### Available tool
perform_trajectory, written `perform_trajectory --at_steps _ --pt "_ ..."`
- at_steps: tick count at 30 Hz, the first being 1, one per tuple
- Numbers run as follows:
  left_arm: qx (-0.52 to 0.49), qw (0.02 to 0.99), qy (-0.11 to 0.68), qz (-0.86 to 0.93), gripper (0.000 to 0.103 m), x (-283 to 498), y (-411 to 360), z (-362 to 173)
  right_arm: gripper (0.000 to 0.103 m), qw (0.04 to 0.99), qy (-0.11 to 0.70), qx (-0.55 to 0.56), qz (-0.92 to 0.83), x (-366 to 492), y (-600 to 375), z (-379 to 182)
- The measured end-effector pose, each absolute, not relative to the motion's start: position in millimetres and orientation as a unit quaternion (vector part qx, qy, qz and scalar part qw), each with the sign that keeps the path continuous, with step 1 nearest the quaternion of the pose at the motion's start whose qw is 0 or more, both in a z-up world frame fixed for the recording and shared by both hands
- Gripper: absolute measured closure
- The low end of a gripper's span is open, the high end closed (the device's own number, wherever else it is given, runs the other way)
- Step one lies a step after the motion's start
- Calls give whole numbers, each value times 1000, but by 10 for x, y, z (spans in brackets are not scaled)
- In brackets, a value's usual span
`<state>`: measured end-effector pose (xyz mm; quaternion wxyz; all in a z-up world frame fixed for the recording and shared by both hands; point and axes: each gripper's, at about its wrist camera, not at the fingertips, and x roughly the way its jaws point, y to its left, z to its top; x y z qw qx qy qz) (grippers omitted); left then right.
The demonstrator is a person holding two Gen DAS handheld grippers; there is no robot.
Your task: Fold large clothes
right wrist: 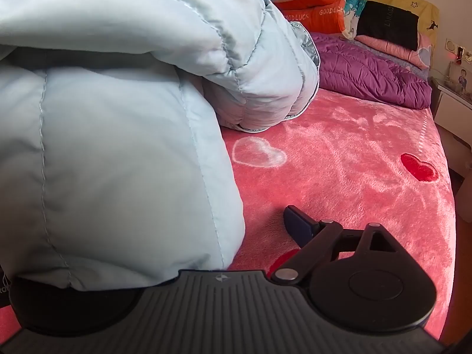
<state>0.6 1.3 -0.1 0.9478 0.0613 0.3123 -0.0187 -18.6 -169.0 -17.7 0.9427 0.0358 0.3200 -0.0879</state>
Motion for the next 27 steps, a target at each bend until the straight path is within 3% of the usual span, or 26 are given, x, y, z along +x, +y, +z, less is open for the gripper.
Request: perform_trajectory --at_steps 15,27 --pt "43 937 342 -56 1 -177 109 181 0 931 347 63 -97 -339 -1910 -105" --pt "10 957 271 -107 1 -612 369 1075 0 938 298 68 -163 -773 -2071 471"
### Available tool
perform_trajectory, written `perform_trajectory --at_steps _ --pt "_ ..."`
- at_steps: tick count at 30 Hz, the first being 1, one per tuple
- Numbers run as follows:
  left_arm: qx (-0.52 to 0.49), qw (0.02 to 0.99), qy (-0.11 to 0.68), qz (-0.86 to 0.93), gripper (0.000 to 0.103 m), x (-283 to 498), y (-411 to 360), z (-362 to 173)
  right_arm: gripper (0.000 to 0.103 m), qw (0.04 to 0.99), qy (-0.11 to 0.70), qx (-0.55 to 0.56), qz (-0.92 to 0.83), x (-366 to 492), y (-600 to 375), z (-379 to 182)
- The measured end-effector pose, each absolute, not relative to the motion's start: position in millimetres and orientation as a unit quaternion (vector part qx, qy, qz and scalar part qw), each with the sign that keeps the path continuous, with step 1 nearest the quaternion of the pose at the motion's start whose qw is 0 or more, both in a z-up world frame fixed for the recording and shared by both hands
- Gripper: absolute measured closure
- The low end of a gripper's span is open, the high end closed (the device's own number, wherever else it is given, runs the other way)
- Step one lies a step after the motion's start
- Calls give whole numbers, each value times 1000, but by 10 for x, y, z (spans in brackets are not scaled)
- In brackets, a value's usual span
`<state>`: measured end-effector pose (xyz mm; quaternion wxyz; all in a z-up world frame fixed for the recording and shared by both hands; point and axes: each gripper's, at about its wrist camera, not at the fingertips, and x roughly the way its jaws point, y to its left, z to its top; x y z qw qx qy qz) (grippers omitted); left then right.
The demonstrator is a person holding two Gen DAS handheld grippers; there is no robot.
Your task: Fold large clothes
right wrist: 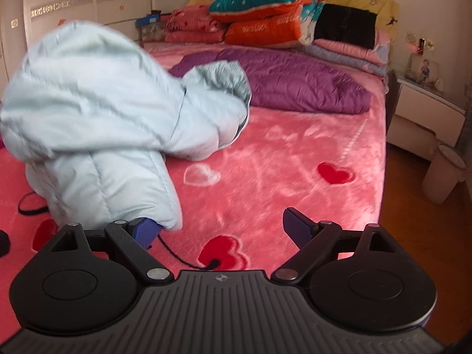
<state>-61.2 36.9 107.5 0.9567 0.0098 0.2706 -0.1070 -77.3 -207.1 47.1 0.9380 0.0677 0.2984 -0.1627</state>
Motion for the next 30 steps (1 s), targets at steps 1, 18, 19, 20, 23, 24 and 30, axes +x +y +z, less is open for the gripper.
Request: perform_trajectory --at_steps 1,18,19,20,23,24,30 --pt "10 958 264 -107 0 -647 383 1163 0 939 294 70 -163 -810 -2066 524" --pt "4 972 216 -95 1 -1143 832 1993 0 974 184 30 -132 -1758 -1339 1719" --pt "3 973 214 -91 1 -1159 853 2028 0 974 181 29 -130 -1791 -1333 1744" --pt "1 974 211 -87 0 -1175 890 2048 0 975 178 30 -128 -1819 -1324 1767" --pt "-7 977 201 -76 0 -1219 985 2097 0 977 173 32 -118 -1854 -1211 1848" --pt "-10 977 199 -73 0 -1234 1016 2115 0 978 173 32 -114 -1896 -1184 1894" --pt "-20 979 193 -56 1 -1270 1176 2192 0 982 165 37 -84 -2048 -1075 2106"
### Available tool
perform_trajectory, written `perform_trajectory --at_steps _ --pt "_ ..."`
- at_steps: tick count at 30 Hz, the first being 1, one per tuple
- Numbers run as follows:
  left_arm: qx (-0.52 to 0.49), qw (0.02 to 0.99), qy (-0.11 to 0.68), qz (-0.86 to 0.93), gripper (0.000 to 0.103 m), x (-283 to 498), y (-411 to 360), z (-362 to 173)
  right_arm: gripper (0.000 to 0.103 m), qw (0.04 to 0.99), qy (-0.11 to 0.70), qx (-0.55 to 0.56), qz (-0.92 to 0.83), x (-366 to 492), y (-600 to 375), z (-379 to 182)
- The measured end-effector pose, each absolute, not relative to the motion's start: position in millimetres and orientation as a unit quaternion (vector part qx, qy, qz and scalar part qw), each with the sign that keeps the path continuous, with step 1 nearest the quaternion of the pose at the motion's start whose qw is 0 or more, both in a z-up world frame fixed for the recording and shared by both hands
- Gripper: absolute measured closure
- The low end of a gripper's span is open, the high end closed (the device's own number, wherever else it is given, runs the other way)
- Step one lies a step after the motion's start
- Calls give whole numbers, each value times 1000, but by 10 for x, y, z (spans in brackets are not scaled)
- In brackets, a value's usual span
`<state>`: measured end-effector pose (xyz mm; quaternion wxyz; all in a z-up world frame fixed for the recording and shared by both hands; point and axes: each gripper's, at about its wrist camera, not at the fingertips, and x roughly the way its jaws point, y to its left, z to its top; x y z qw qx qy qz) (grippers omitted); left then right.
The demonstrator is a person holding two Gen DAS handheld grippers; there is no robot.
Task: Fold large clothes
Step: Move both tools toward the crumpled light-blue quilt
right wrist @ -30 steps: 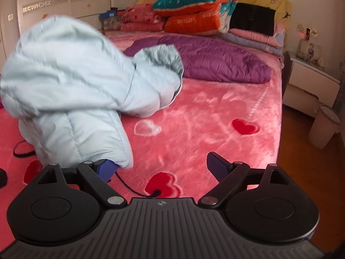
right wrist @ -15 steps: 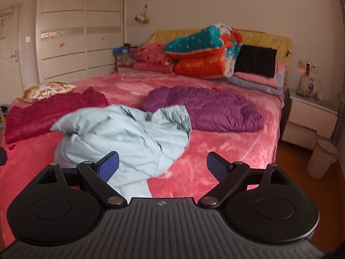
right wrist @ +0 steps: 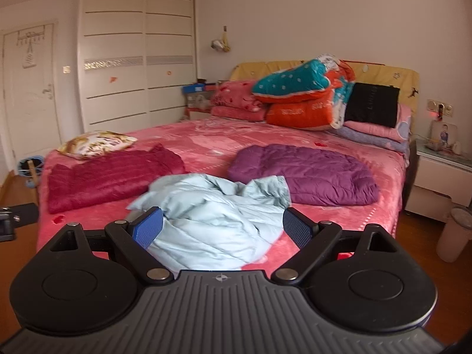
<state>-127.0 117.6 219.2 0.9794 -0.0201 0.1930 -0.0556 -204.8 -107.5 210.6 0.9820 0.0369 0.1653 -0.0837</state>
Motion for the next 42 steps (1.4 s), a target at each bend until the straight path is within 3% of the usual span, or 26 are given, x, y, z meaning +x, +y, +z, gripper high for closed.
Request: perform_trajectory --at_steps 23,42 --pt "-12 984 168 -54 0 -1424 1281 2329 0 990 129 42 -36 -2332 -956 2554" --pt "14 977 197 -75 1 -1307 1031 2079 0 986 144 50 -62 -2214 -1128 2170"
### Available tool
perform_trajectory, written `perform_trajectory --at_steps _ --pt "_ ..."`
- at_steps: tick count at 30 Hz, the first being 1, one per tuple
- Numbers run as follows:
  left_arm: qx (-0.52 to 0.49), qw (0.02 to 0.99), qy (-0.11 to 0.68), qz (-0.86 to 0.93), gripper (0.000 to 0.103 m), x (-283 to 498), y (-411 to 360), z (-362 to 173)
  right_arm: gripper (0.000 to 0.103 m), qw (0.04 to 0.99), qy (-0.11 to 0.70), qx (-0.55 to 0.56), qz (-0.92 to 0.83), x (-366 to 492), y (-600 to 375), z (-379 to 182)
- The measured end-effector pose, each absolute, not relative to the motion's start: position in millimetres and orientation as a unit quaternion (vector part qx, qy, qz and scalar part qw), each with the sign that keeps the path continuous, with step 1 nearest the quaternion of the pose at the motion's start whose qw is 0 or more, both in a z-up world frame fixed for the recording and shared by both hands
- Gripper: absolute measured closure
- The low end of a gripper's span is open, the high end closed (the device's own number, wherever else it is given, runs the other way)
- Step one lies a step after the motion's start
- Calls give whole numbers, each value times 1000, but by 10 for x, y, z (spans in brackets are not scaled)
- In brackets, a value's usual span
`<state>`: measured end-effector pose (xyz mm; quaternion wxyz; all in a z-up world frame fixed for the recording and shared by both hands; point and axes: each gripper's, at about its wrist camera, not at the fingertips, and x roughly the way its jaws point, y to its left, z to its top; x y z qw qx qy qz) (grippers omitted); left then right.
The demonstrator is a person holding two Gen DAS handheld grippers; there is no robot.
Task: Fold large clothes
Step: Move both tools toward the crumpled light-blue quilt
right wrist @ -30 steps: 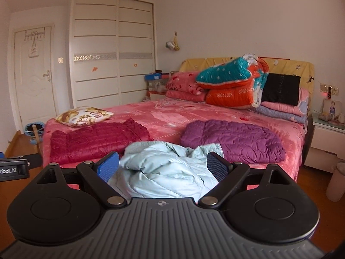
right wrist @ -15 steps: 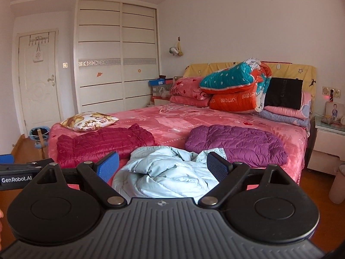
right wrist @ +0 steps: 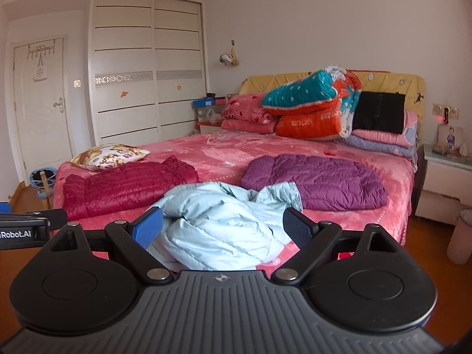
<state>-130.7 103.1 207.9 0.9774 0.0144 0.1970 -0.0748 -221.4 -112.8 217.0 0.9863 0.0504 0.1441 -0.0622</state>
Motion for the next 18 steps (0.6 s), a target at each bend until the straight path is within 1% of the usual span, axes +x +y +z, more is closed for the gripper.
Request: perform_trajectory --at_steps 18 --pt "52 966 237 -85 1 -1138 682 1733 0 972 190 93 -97 -1929 -1480 1580"
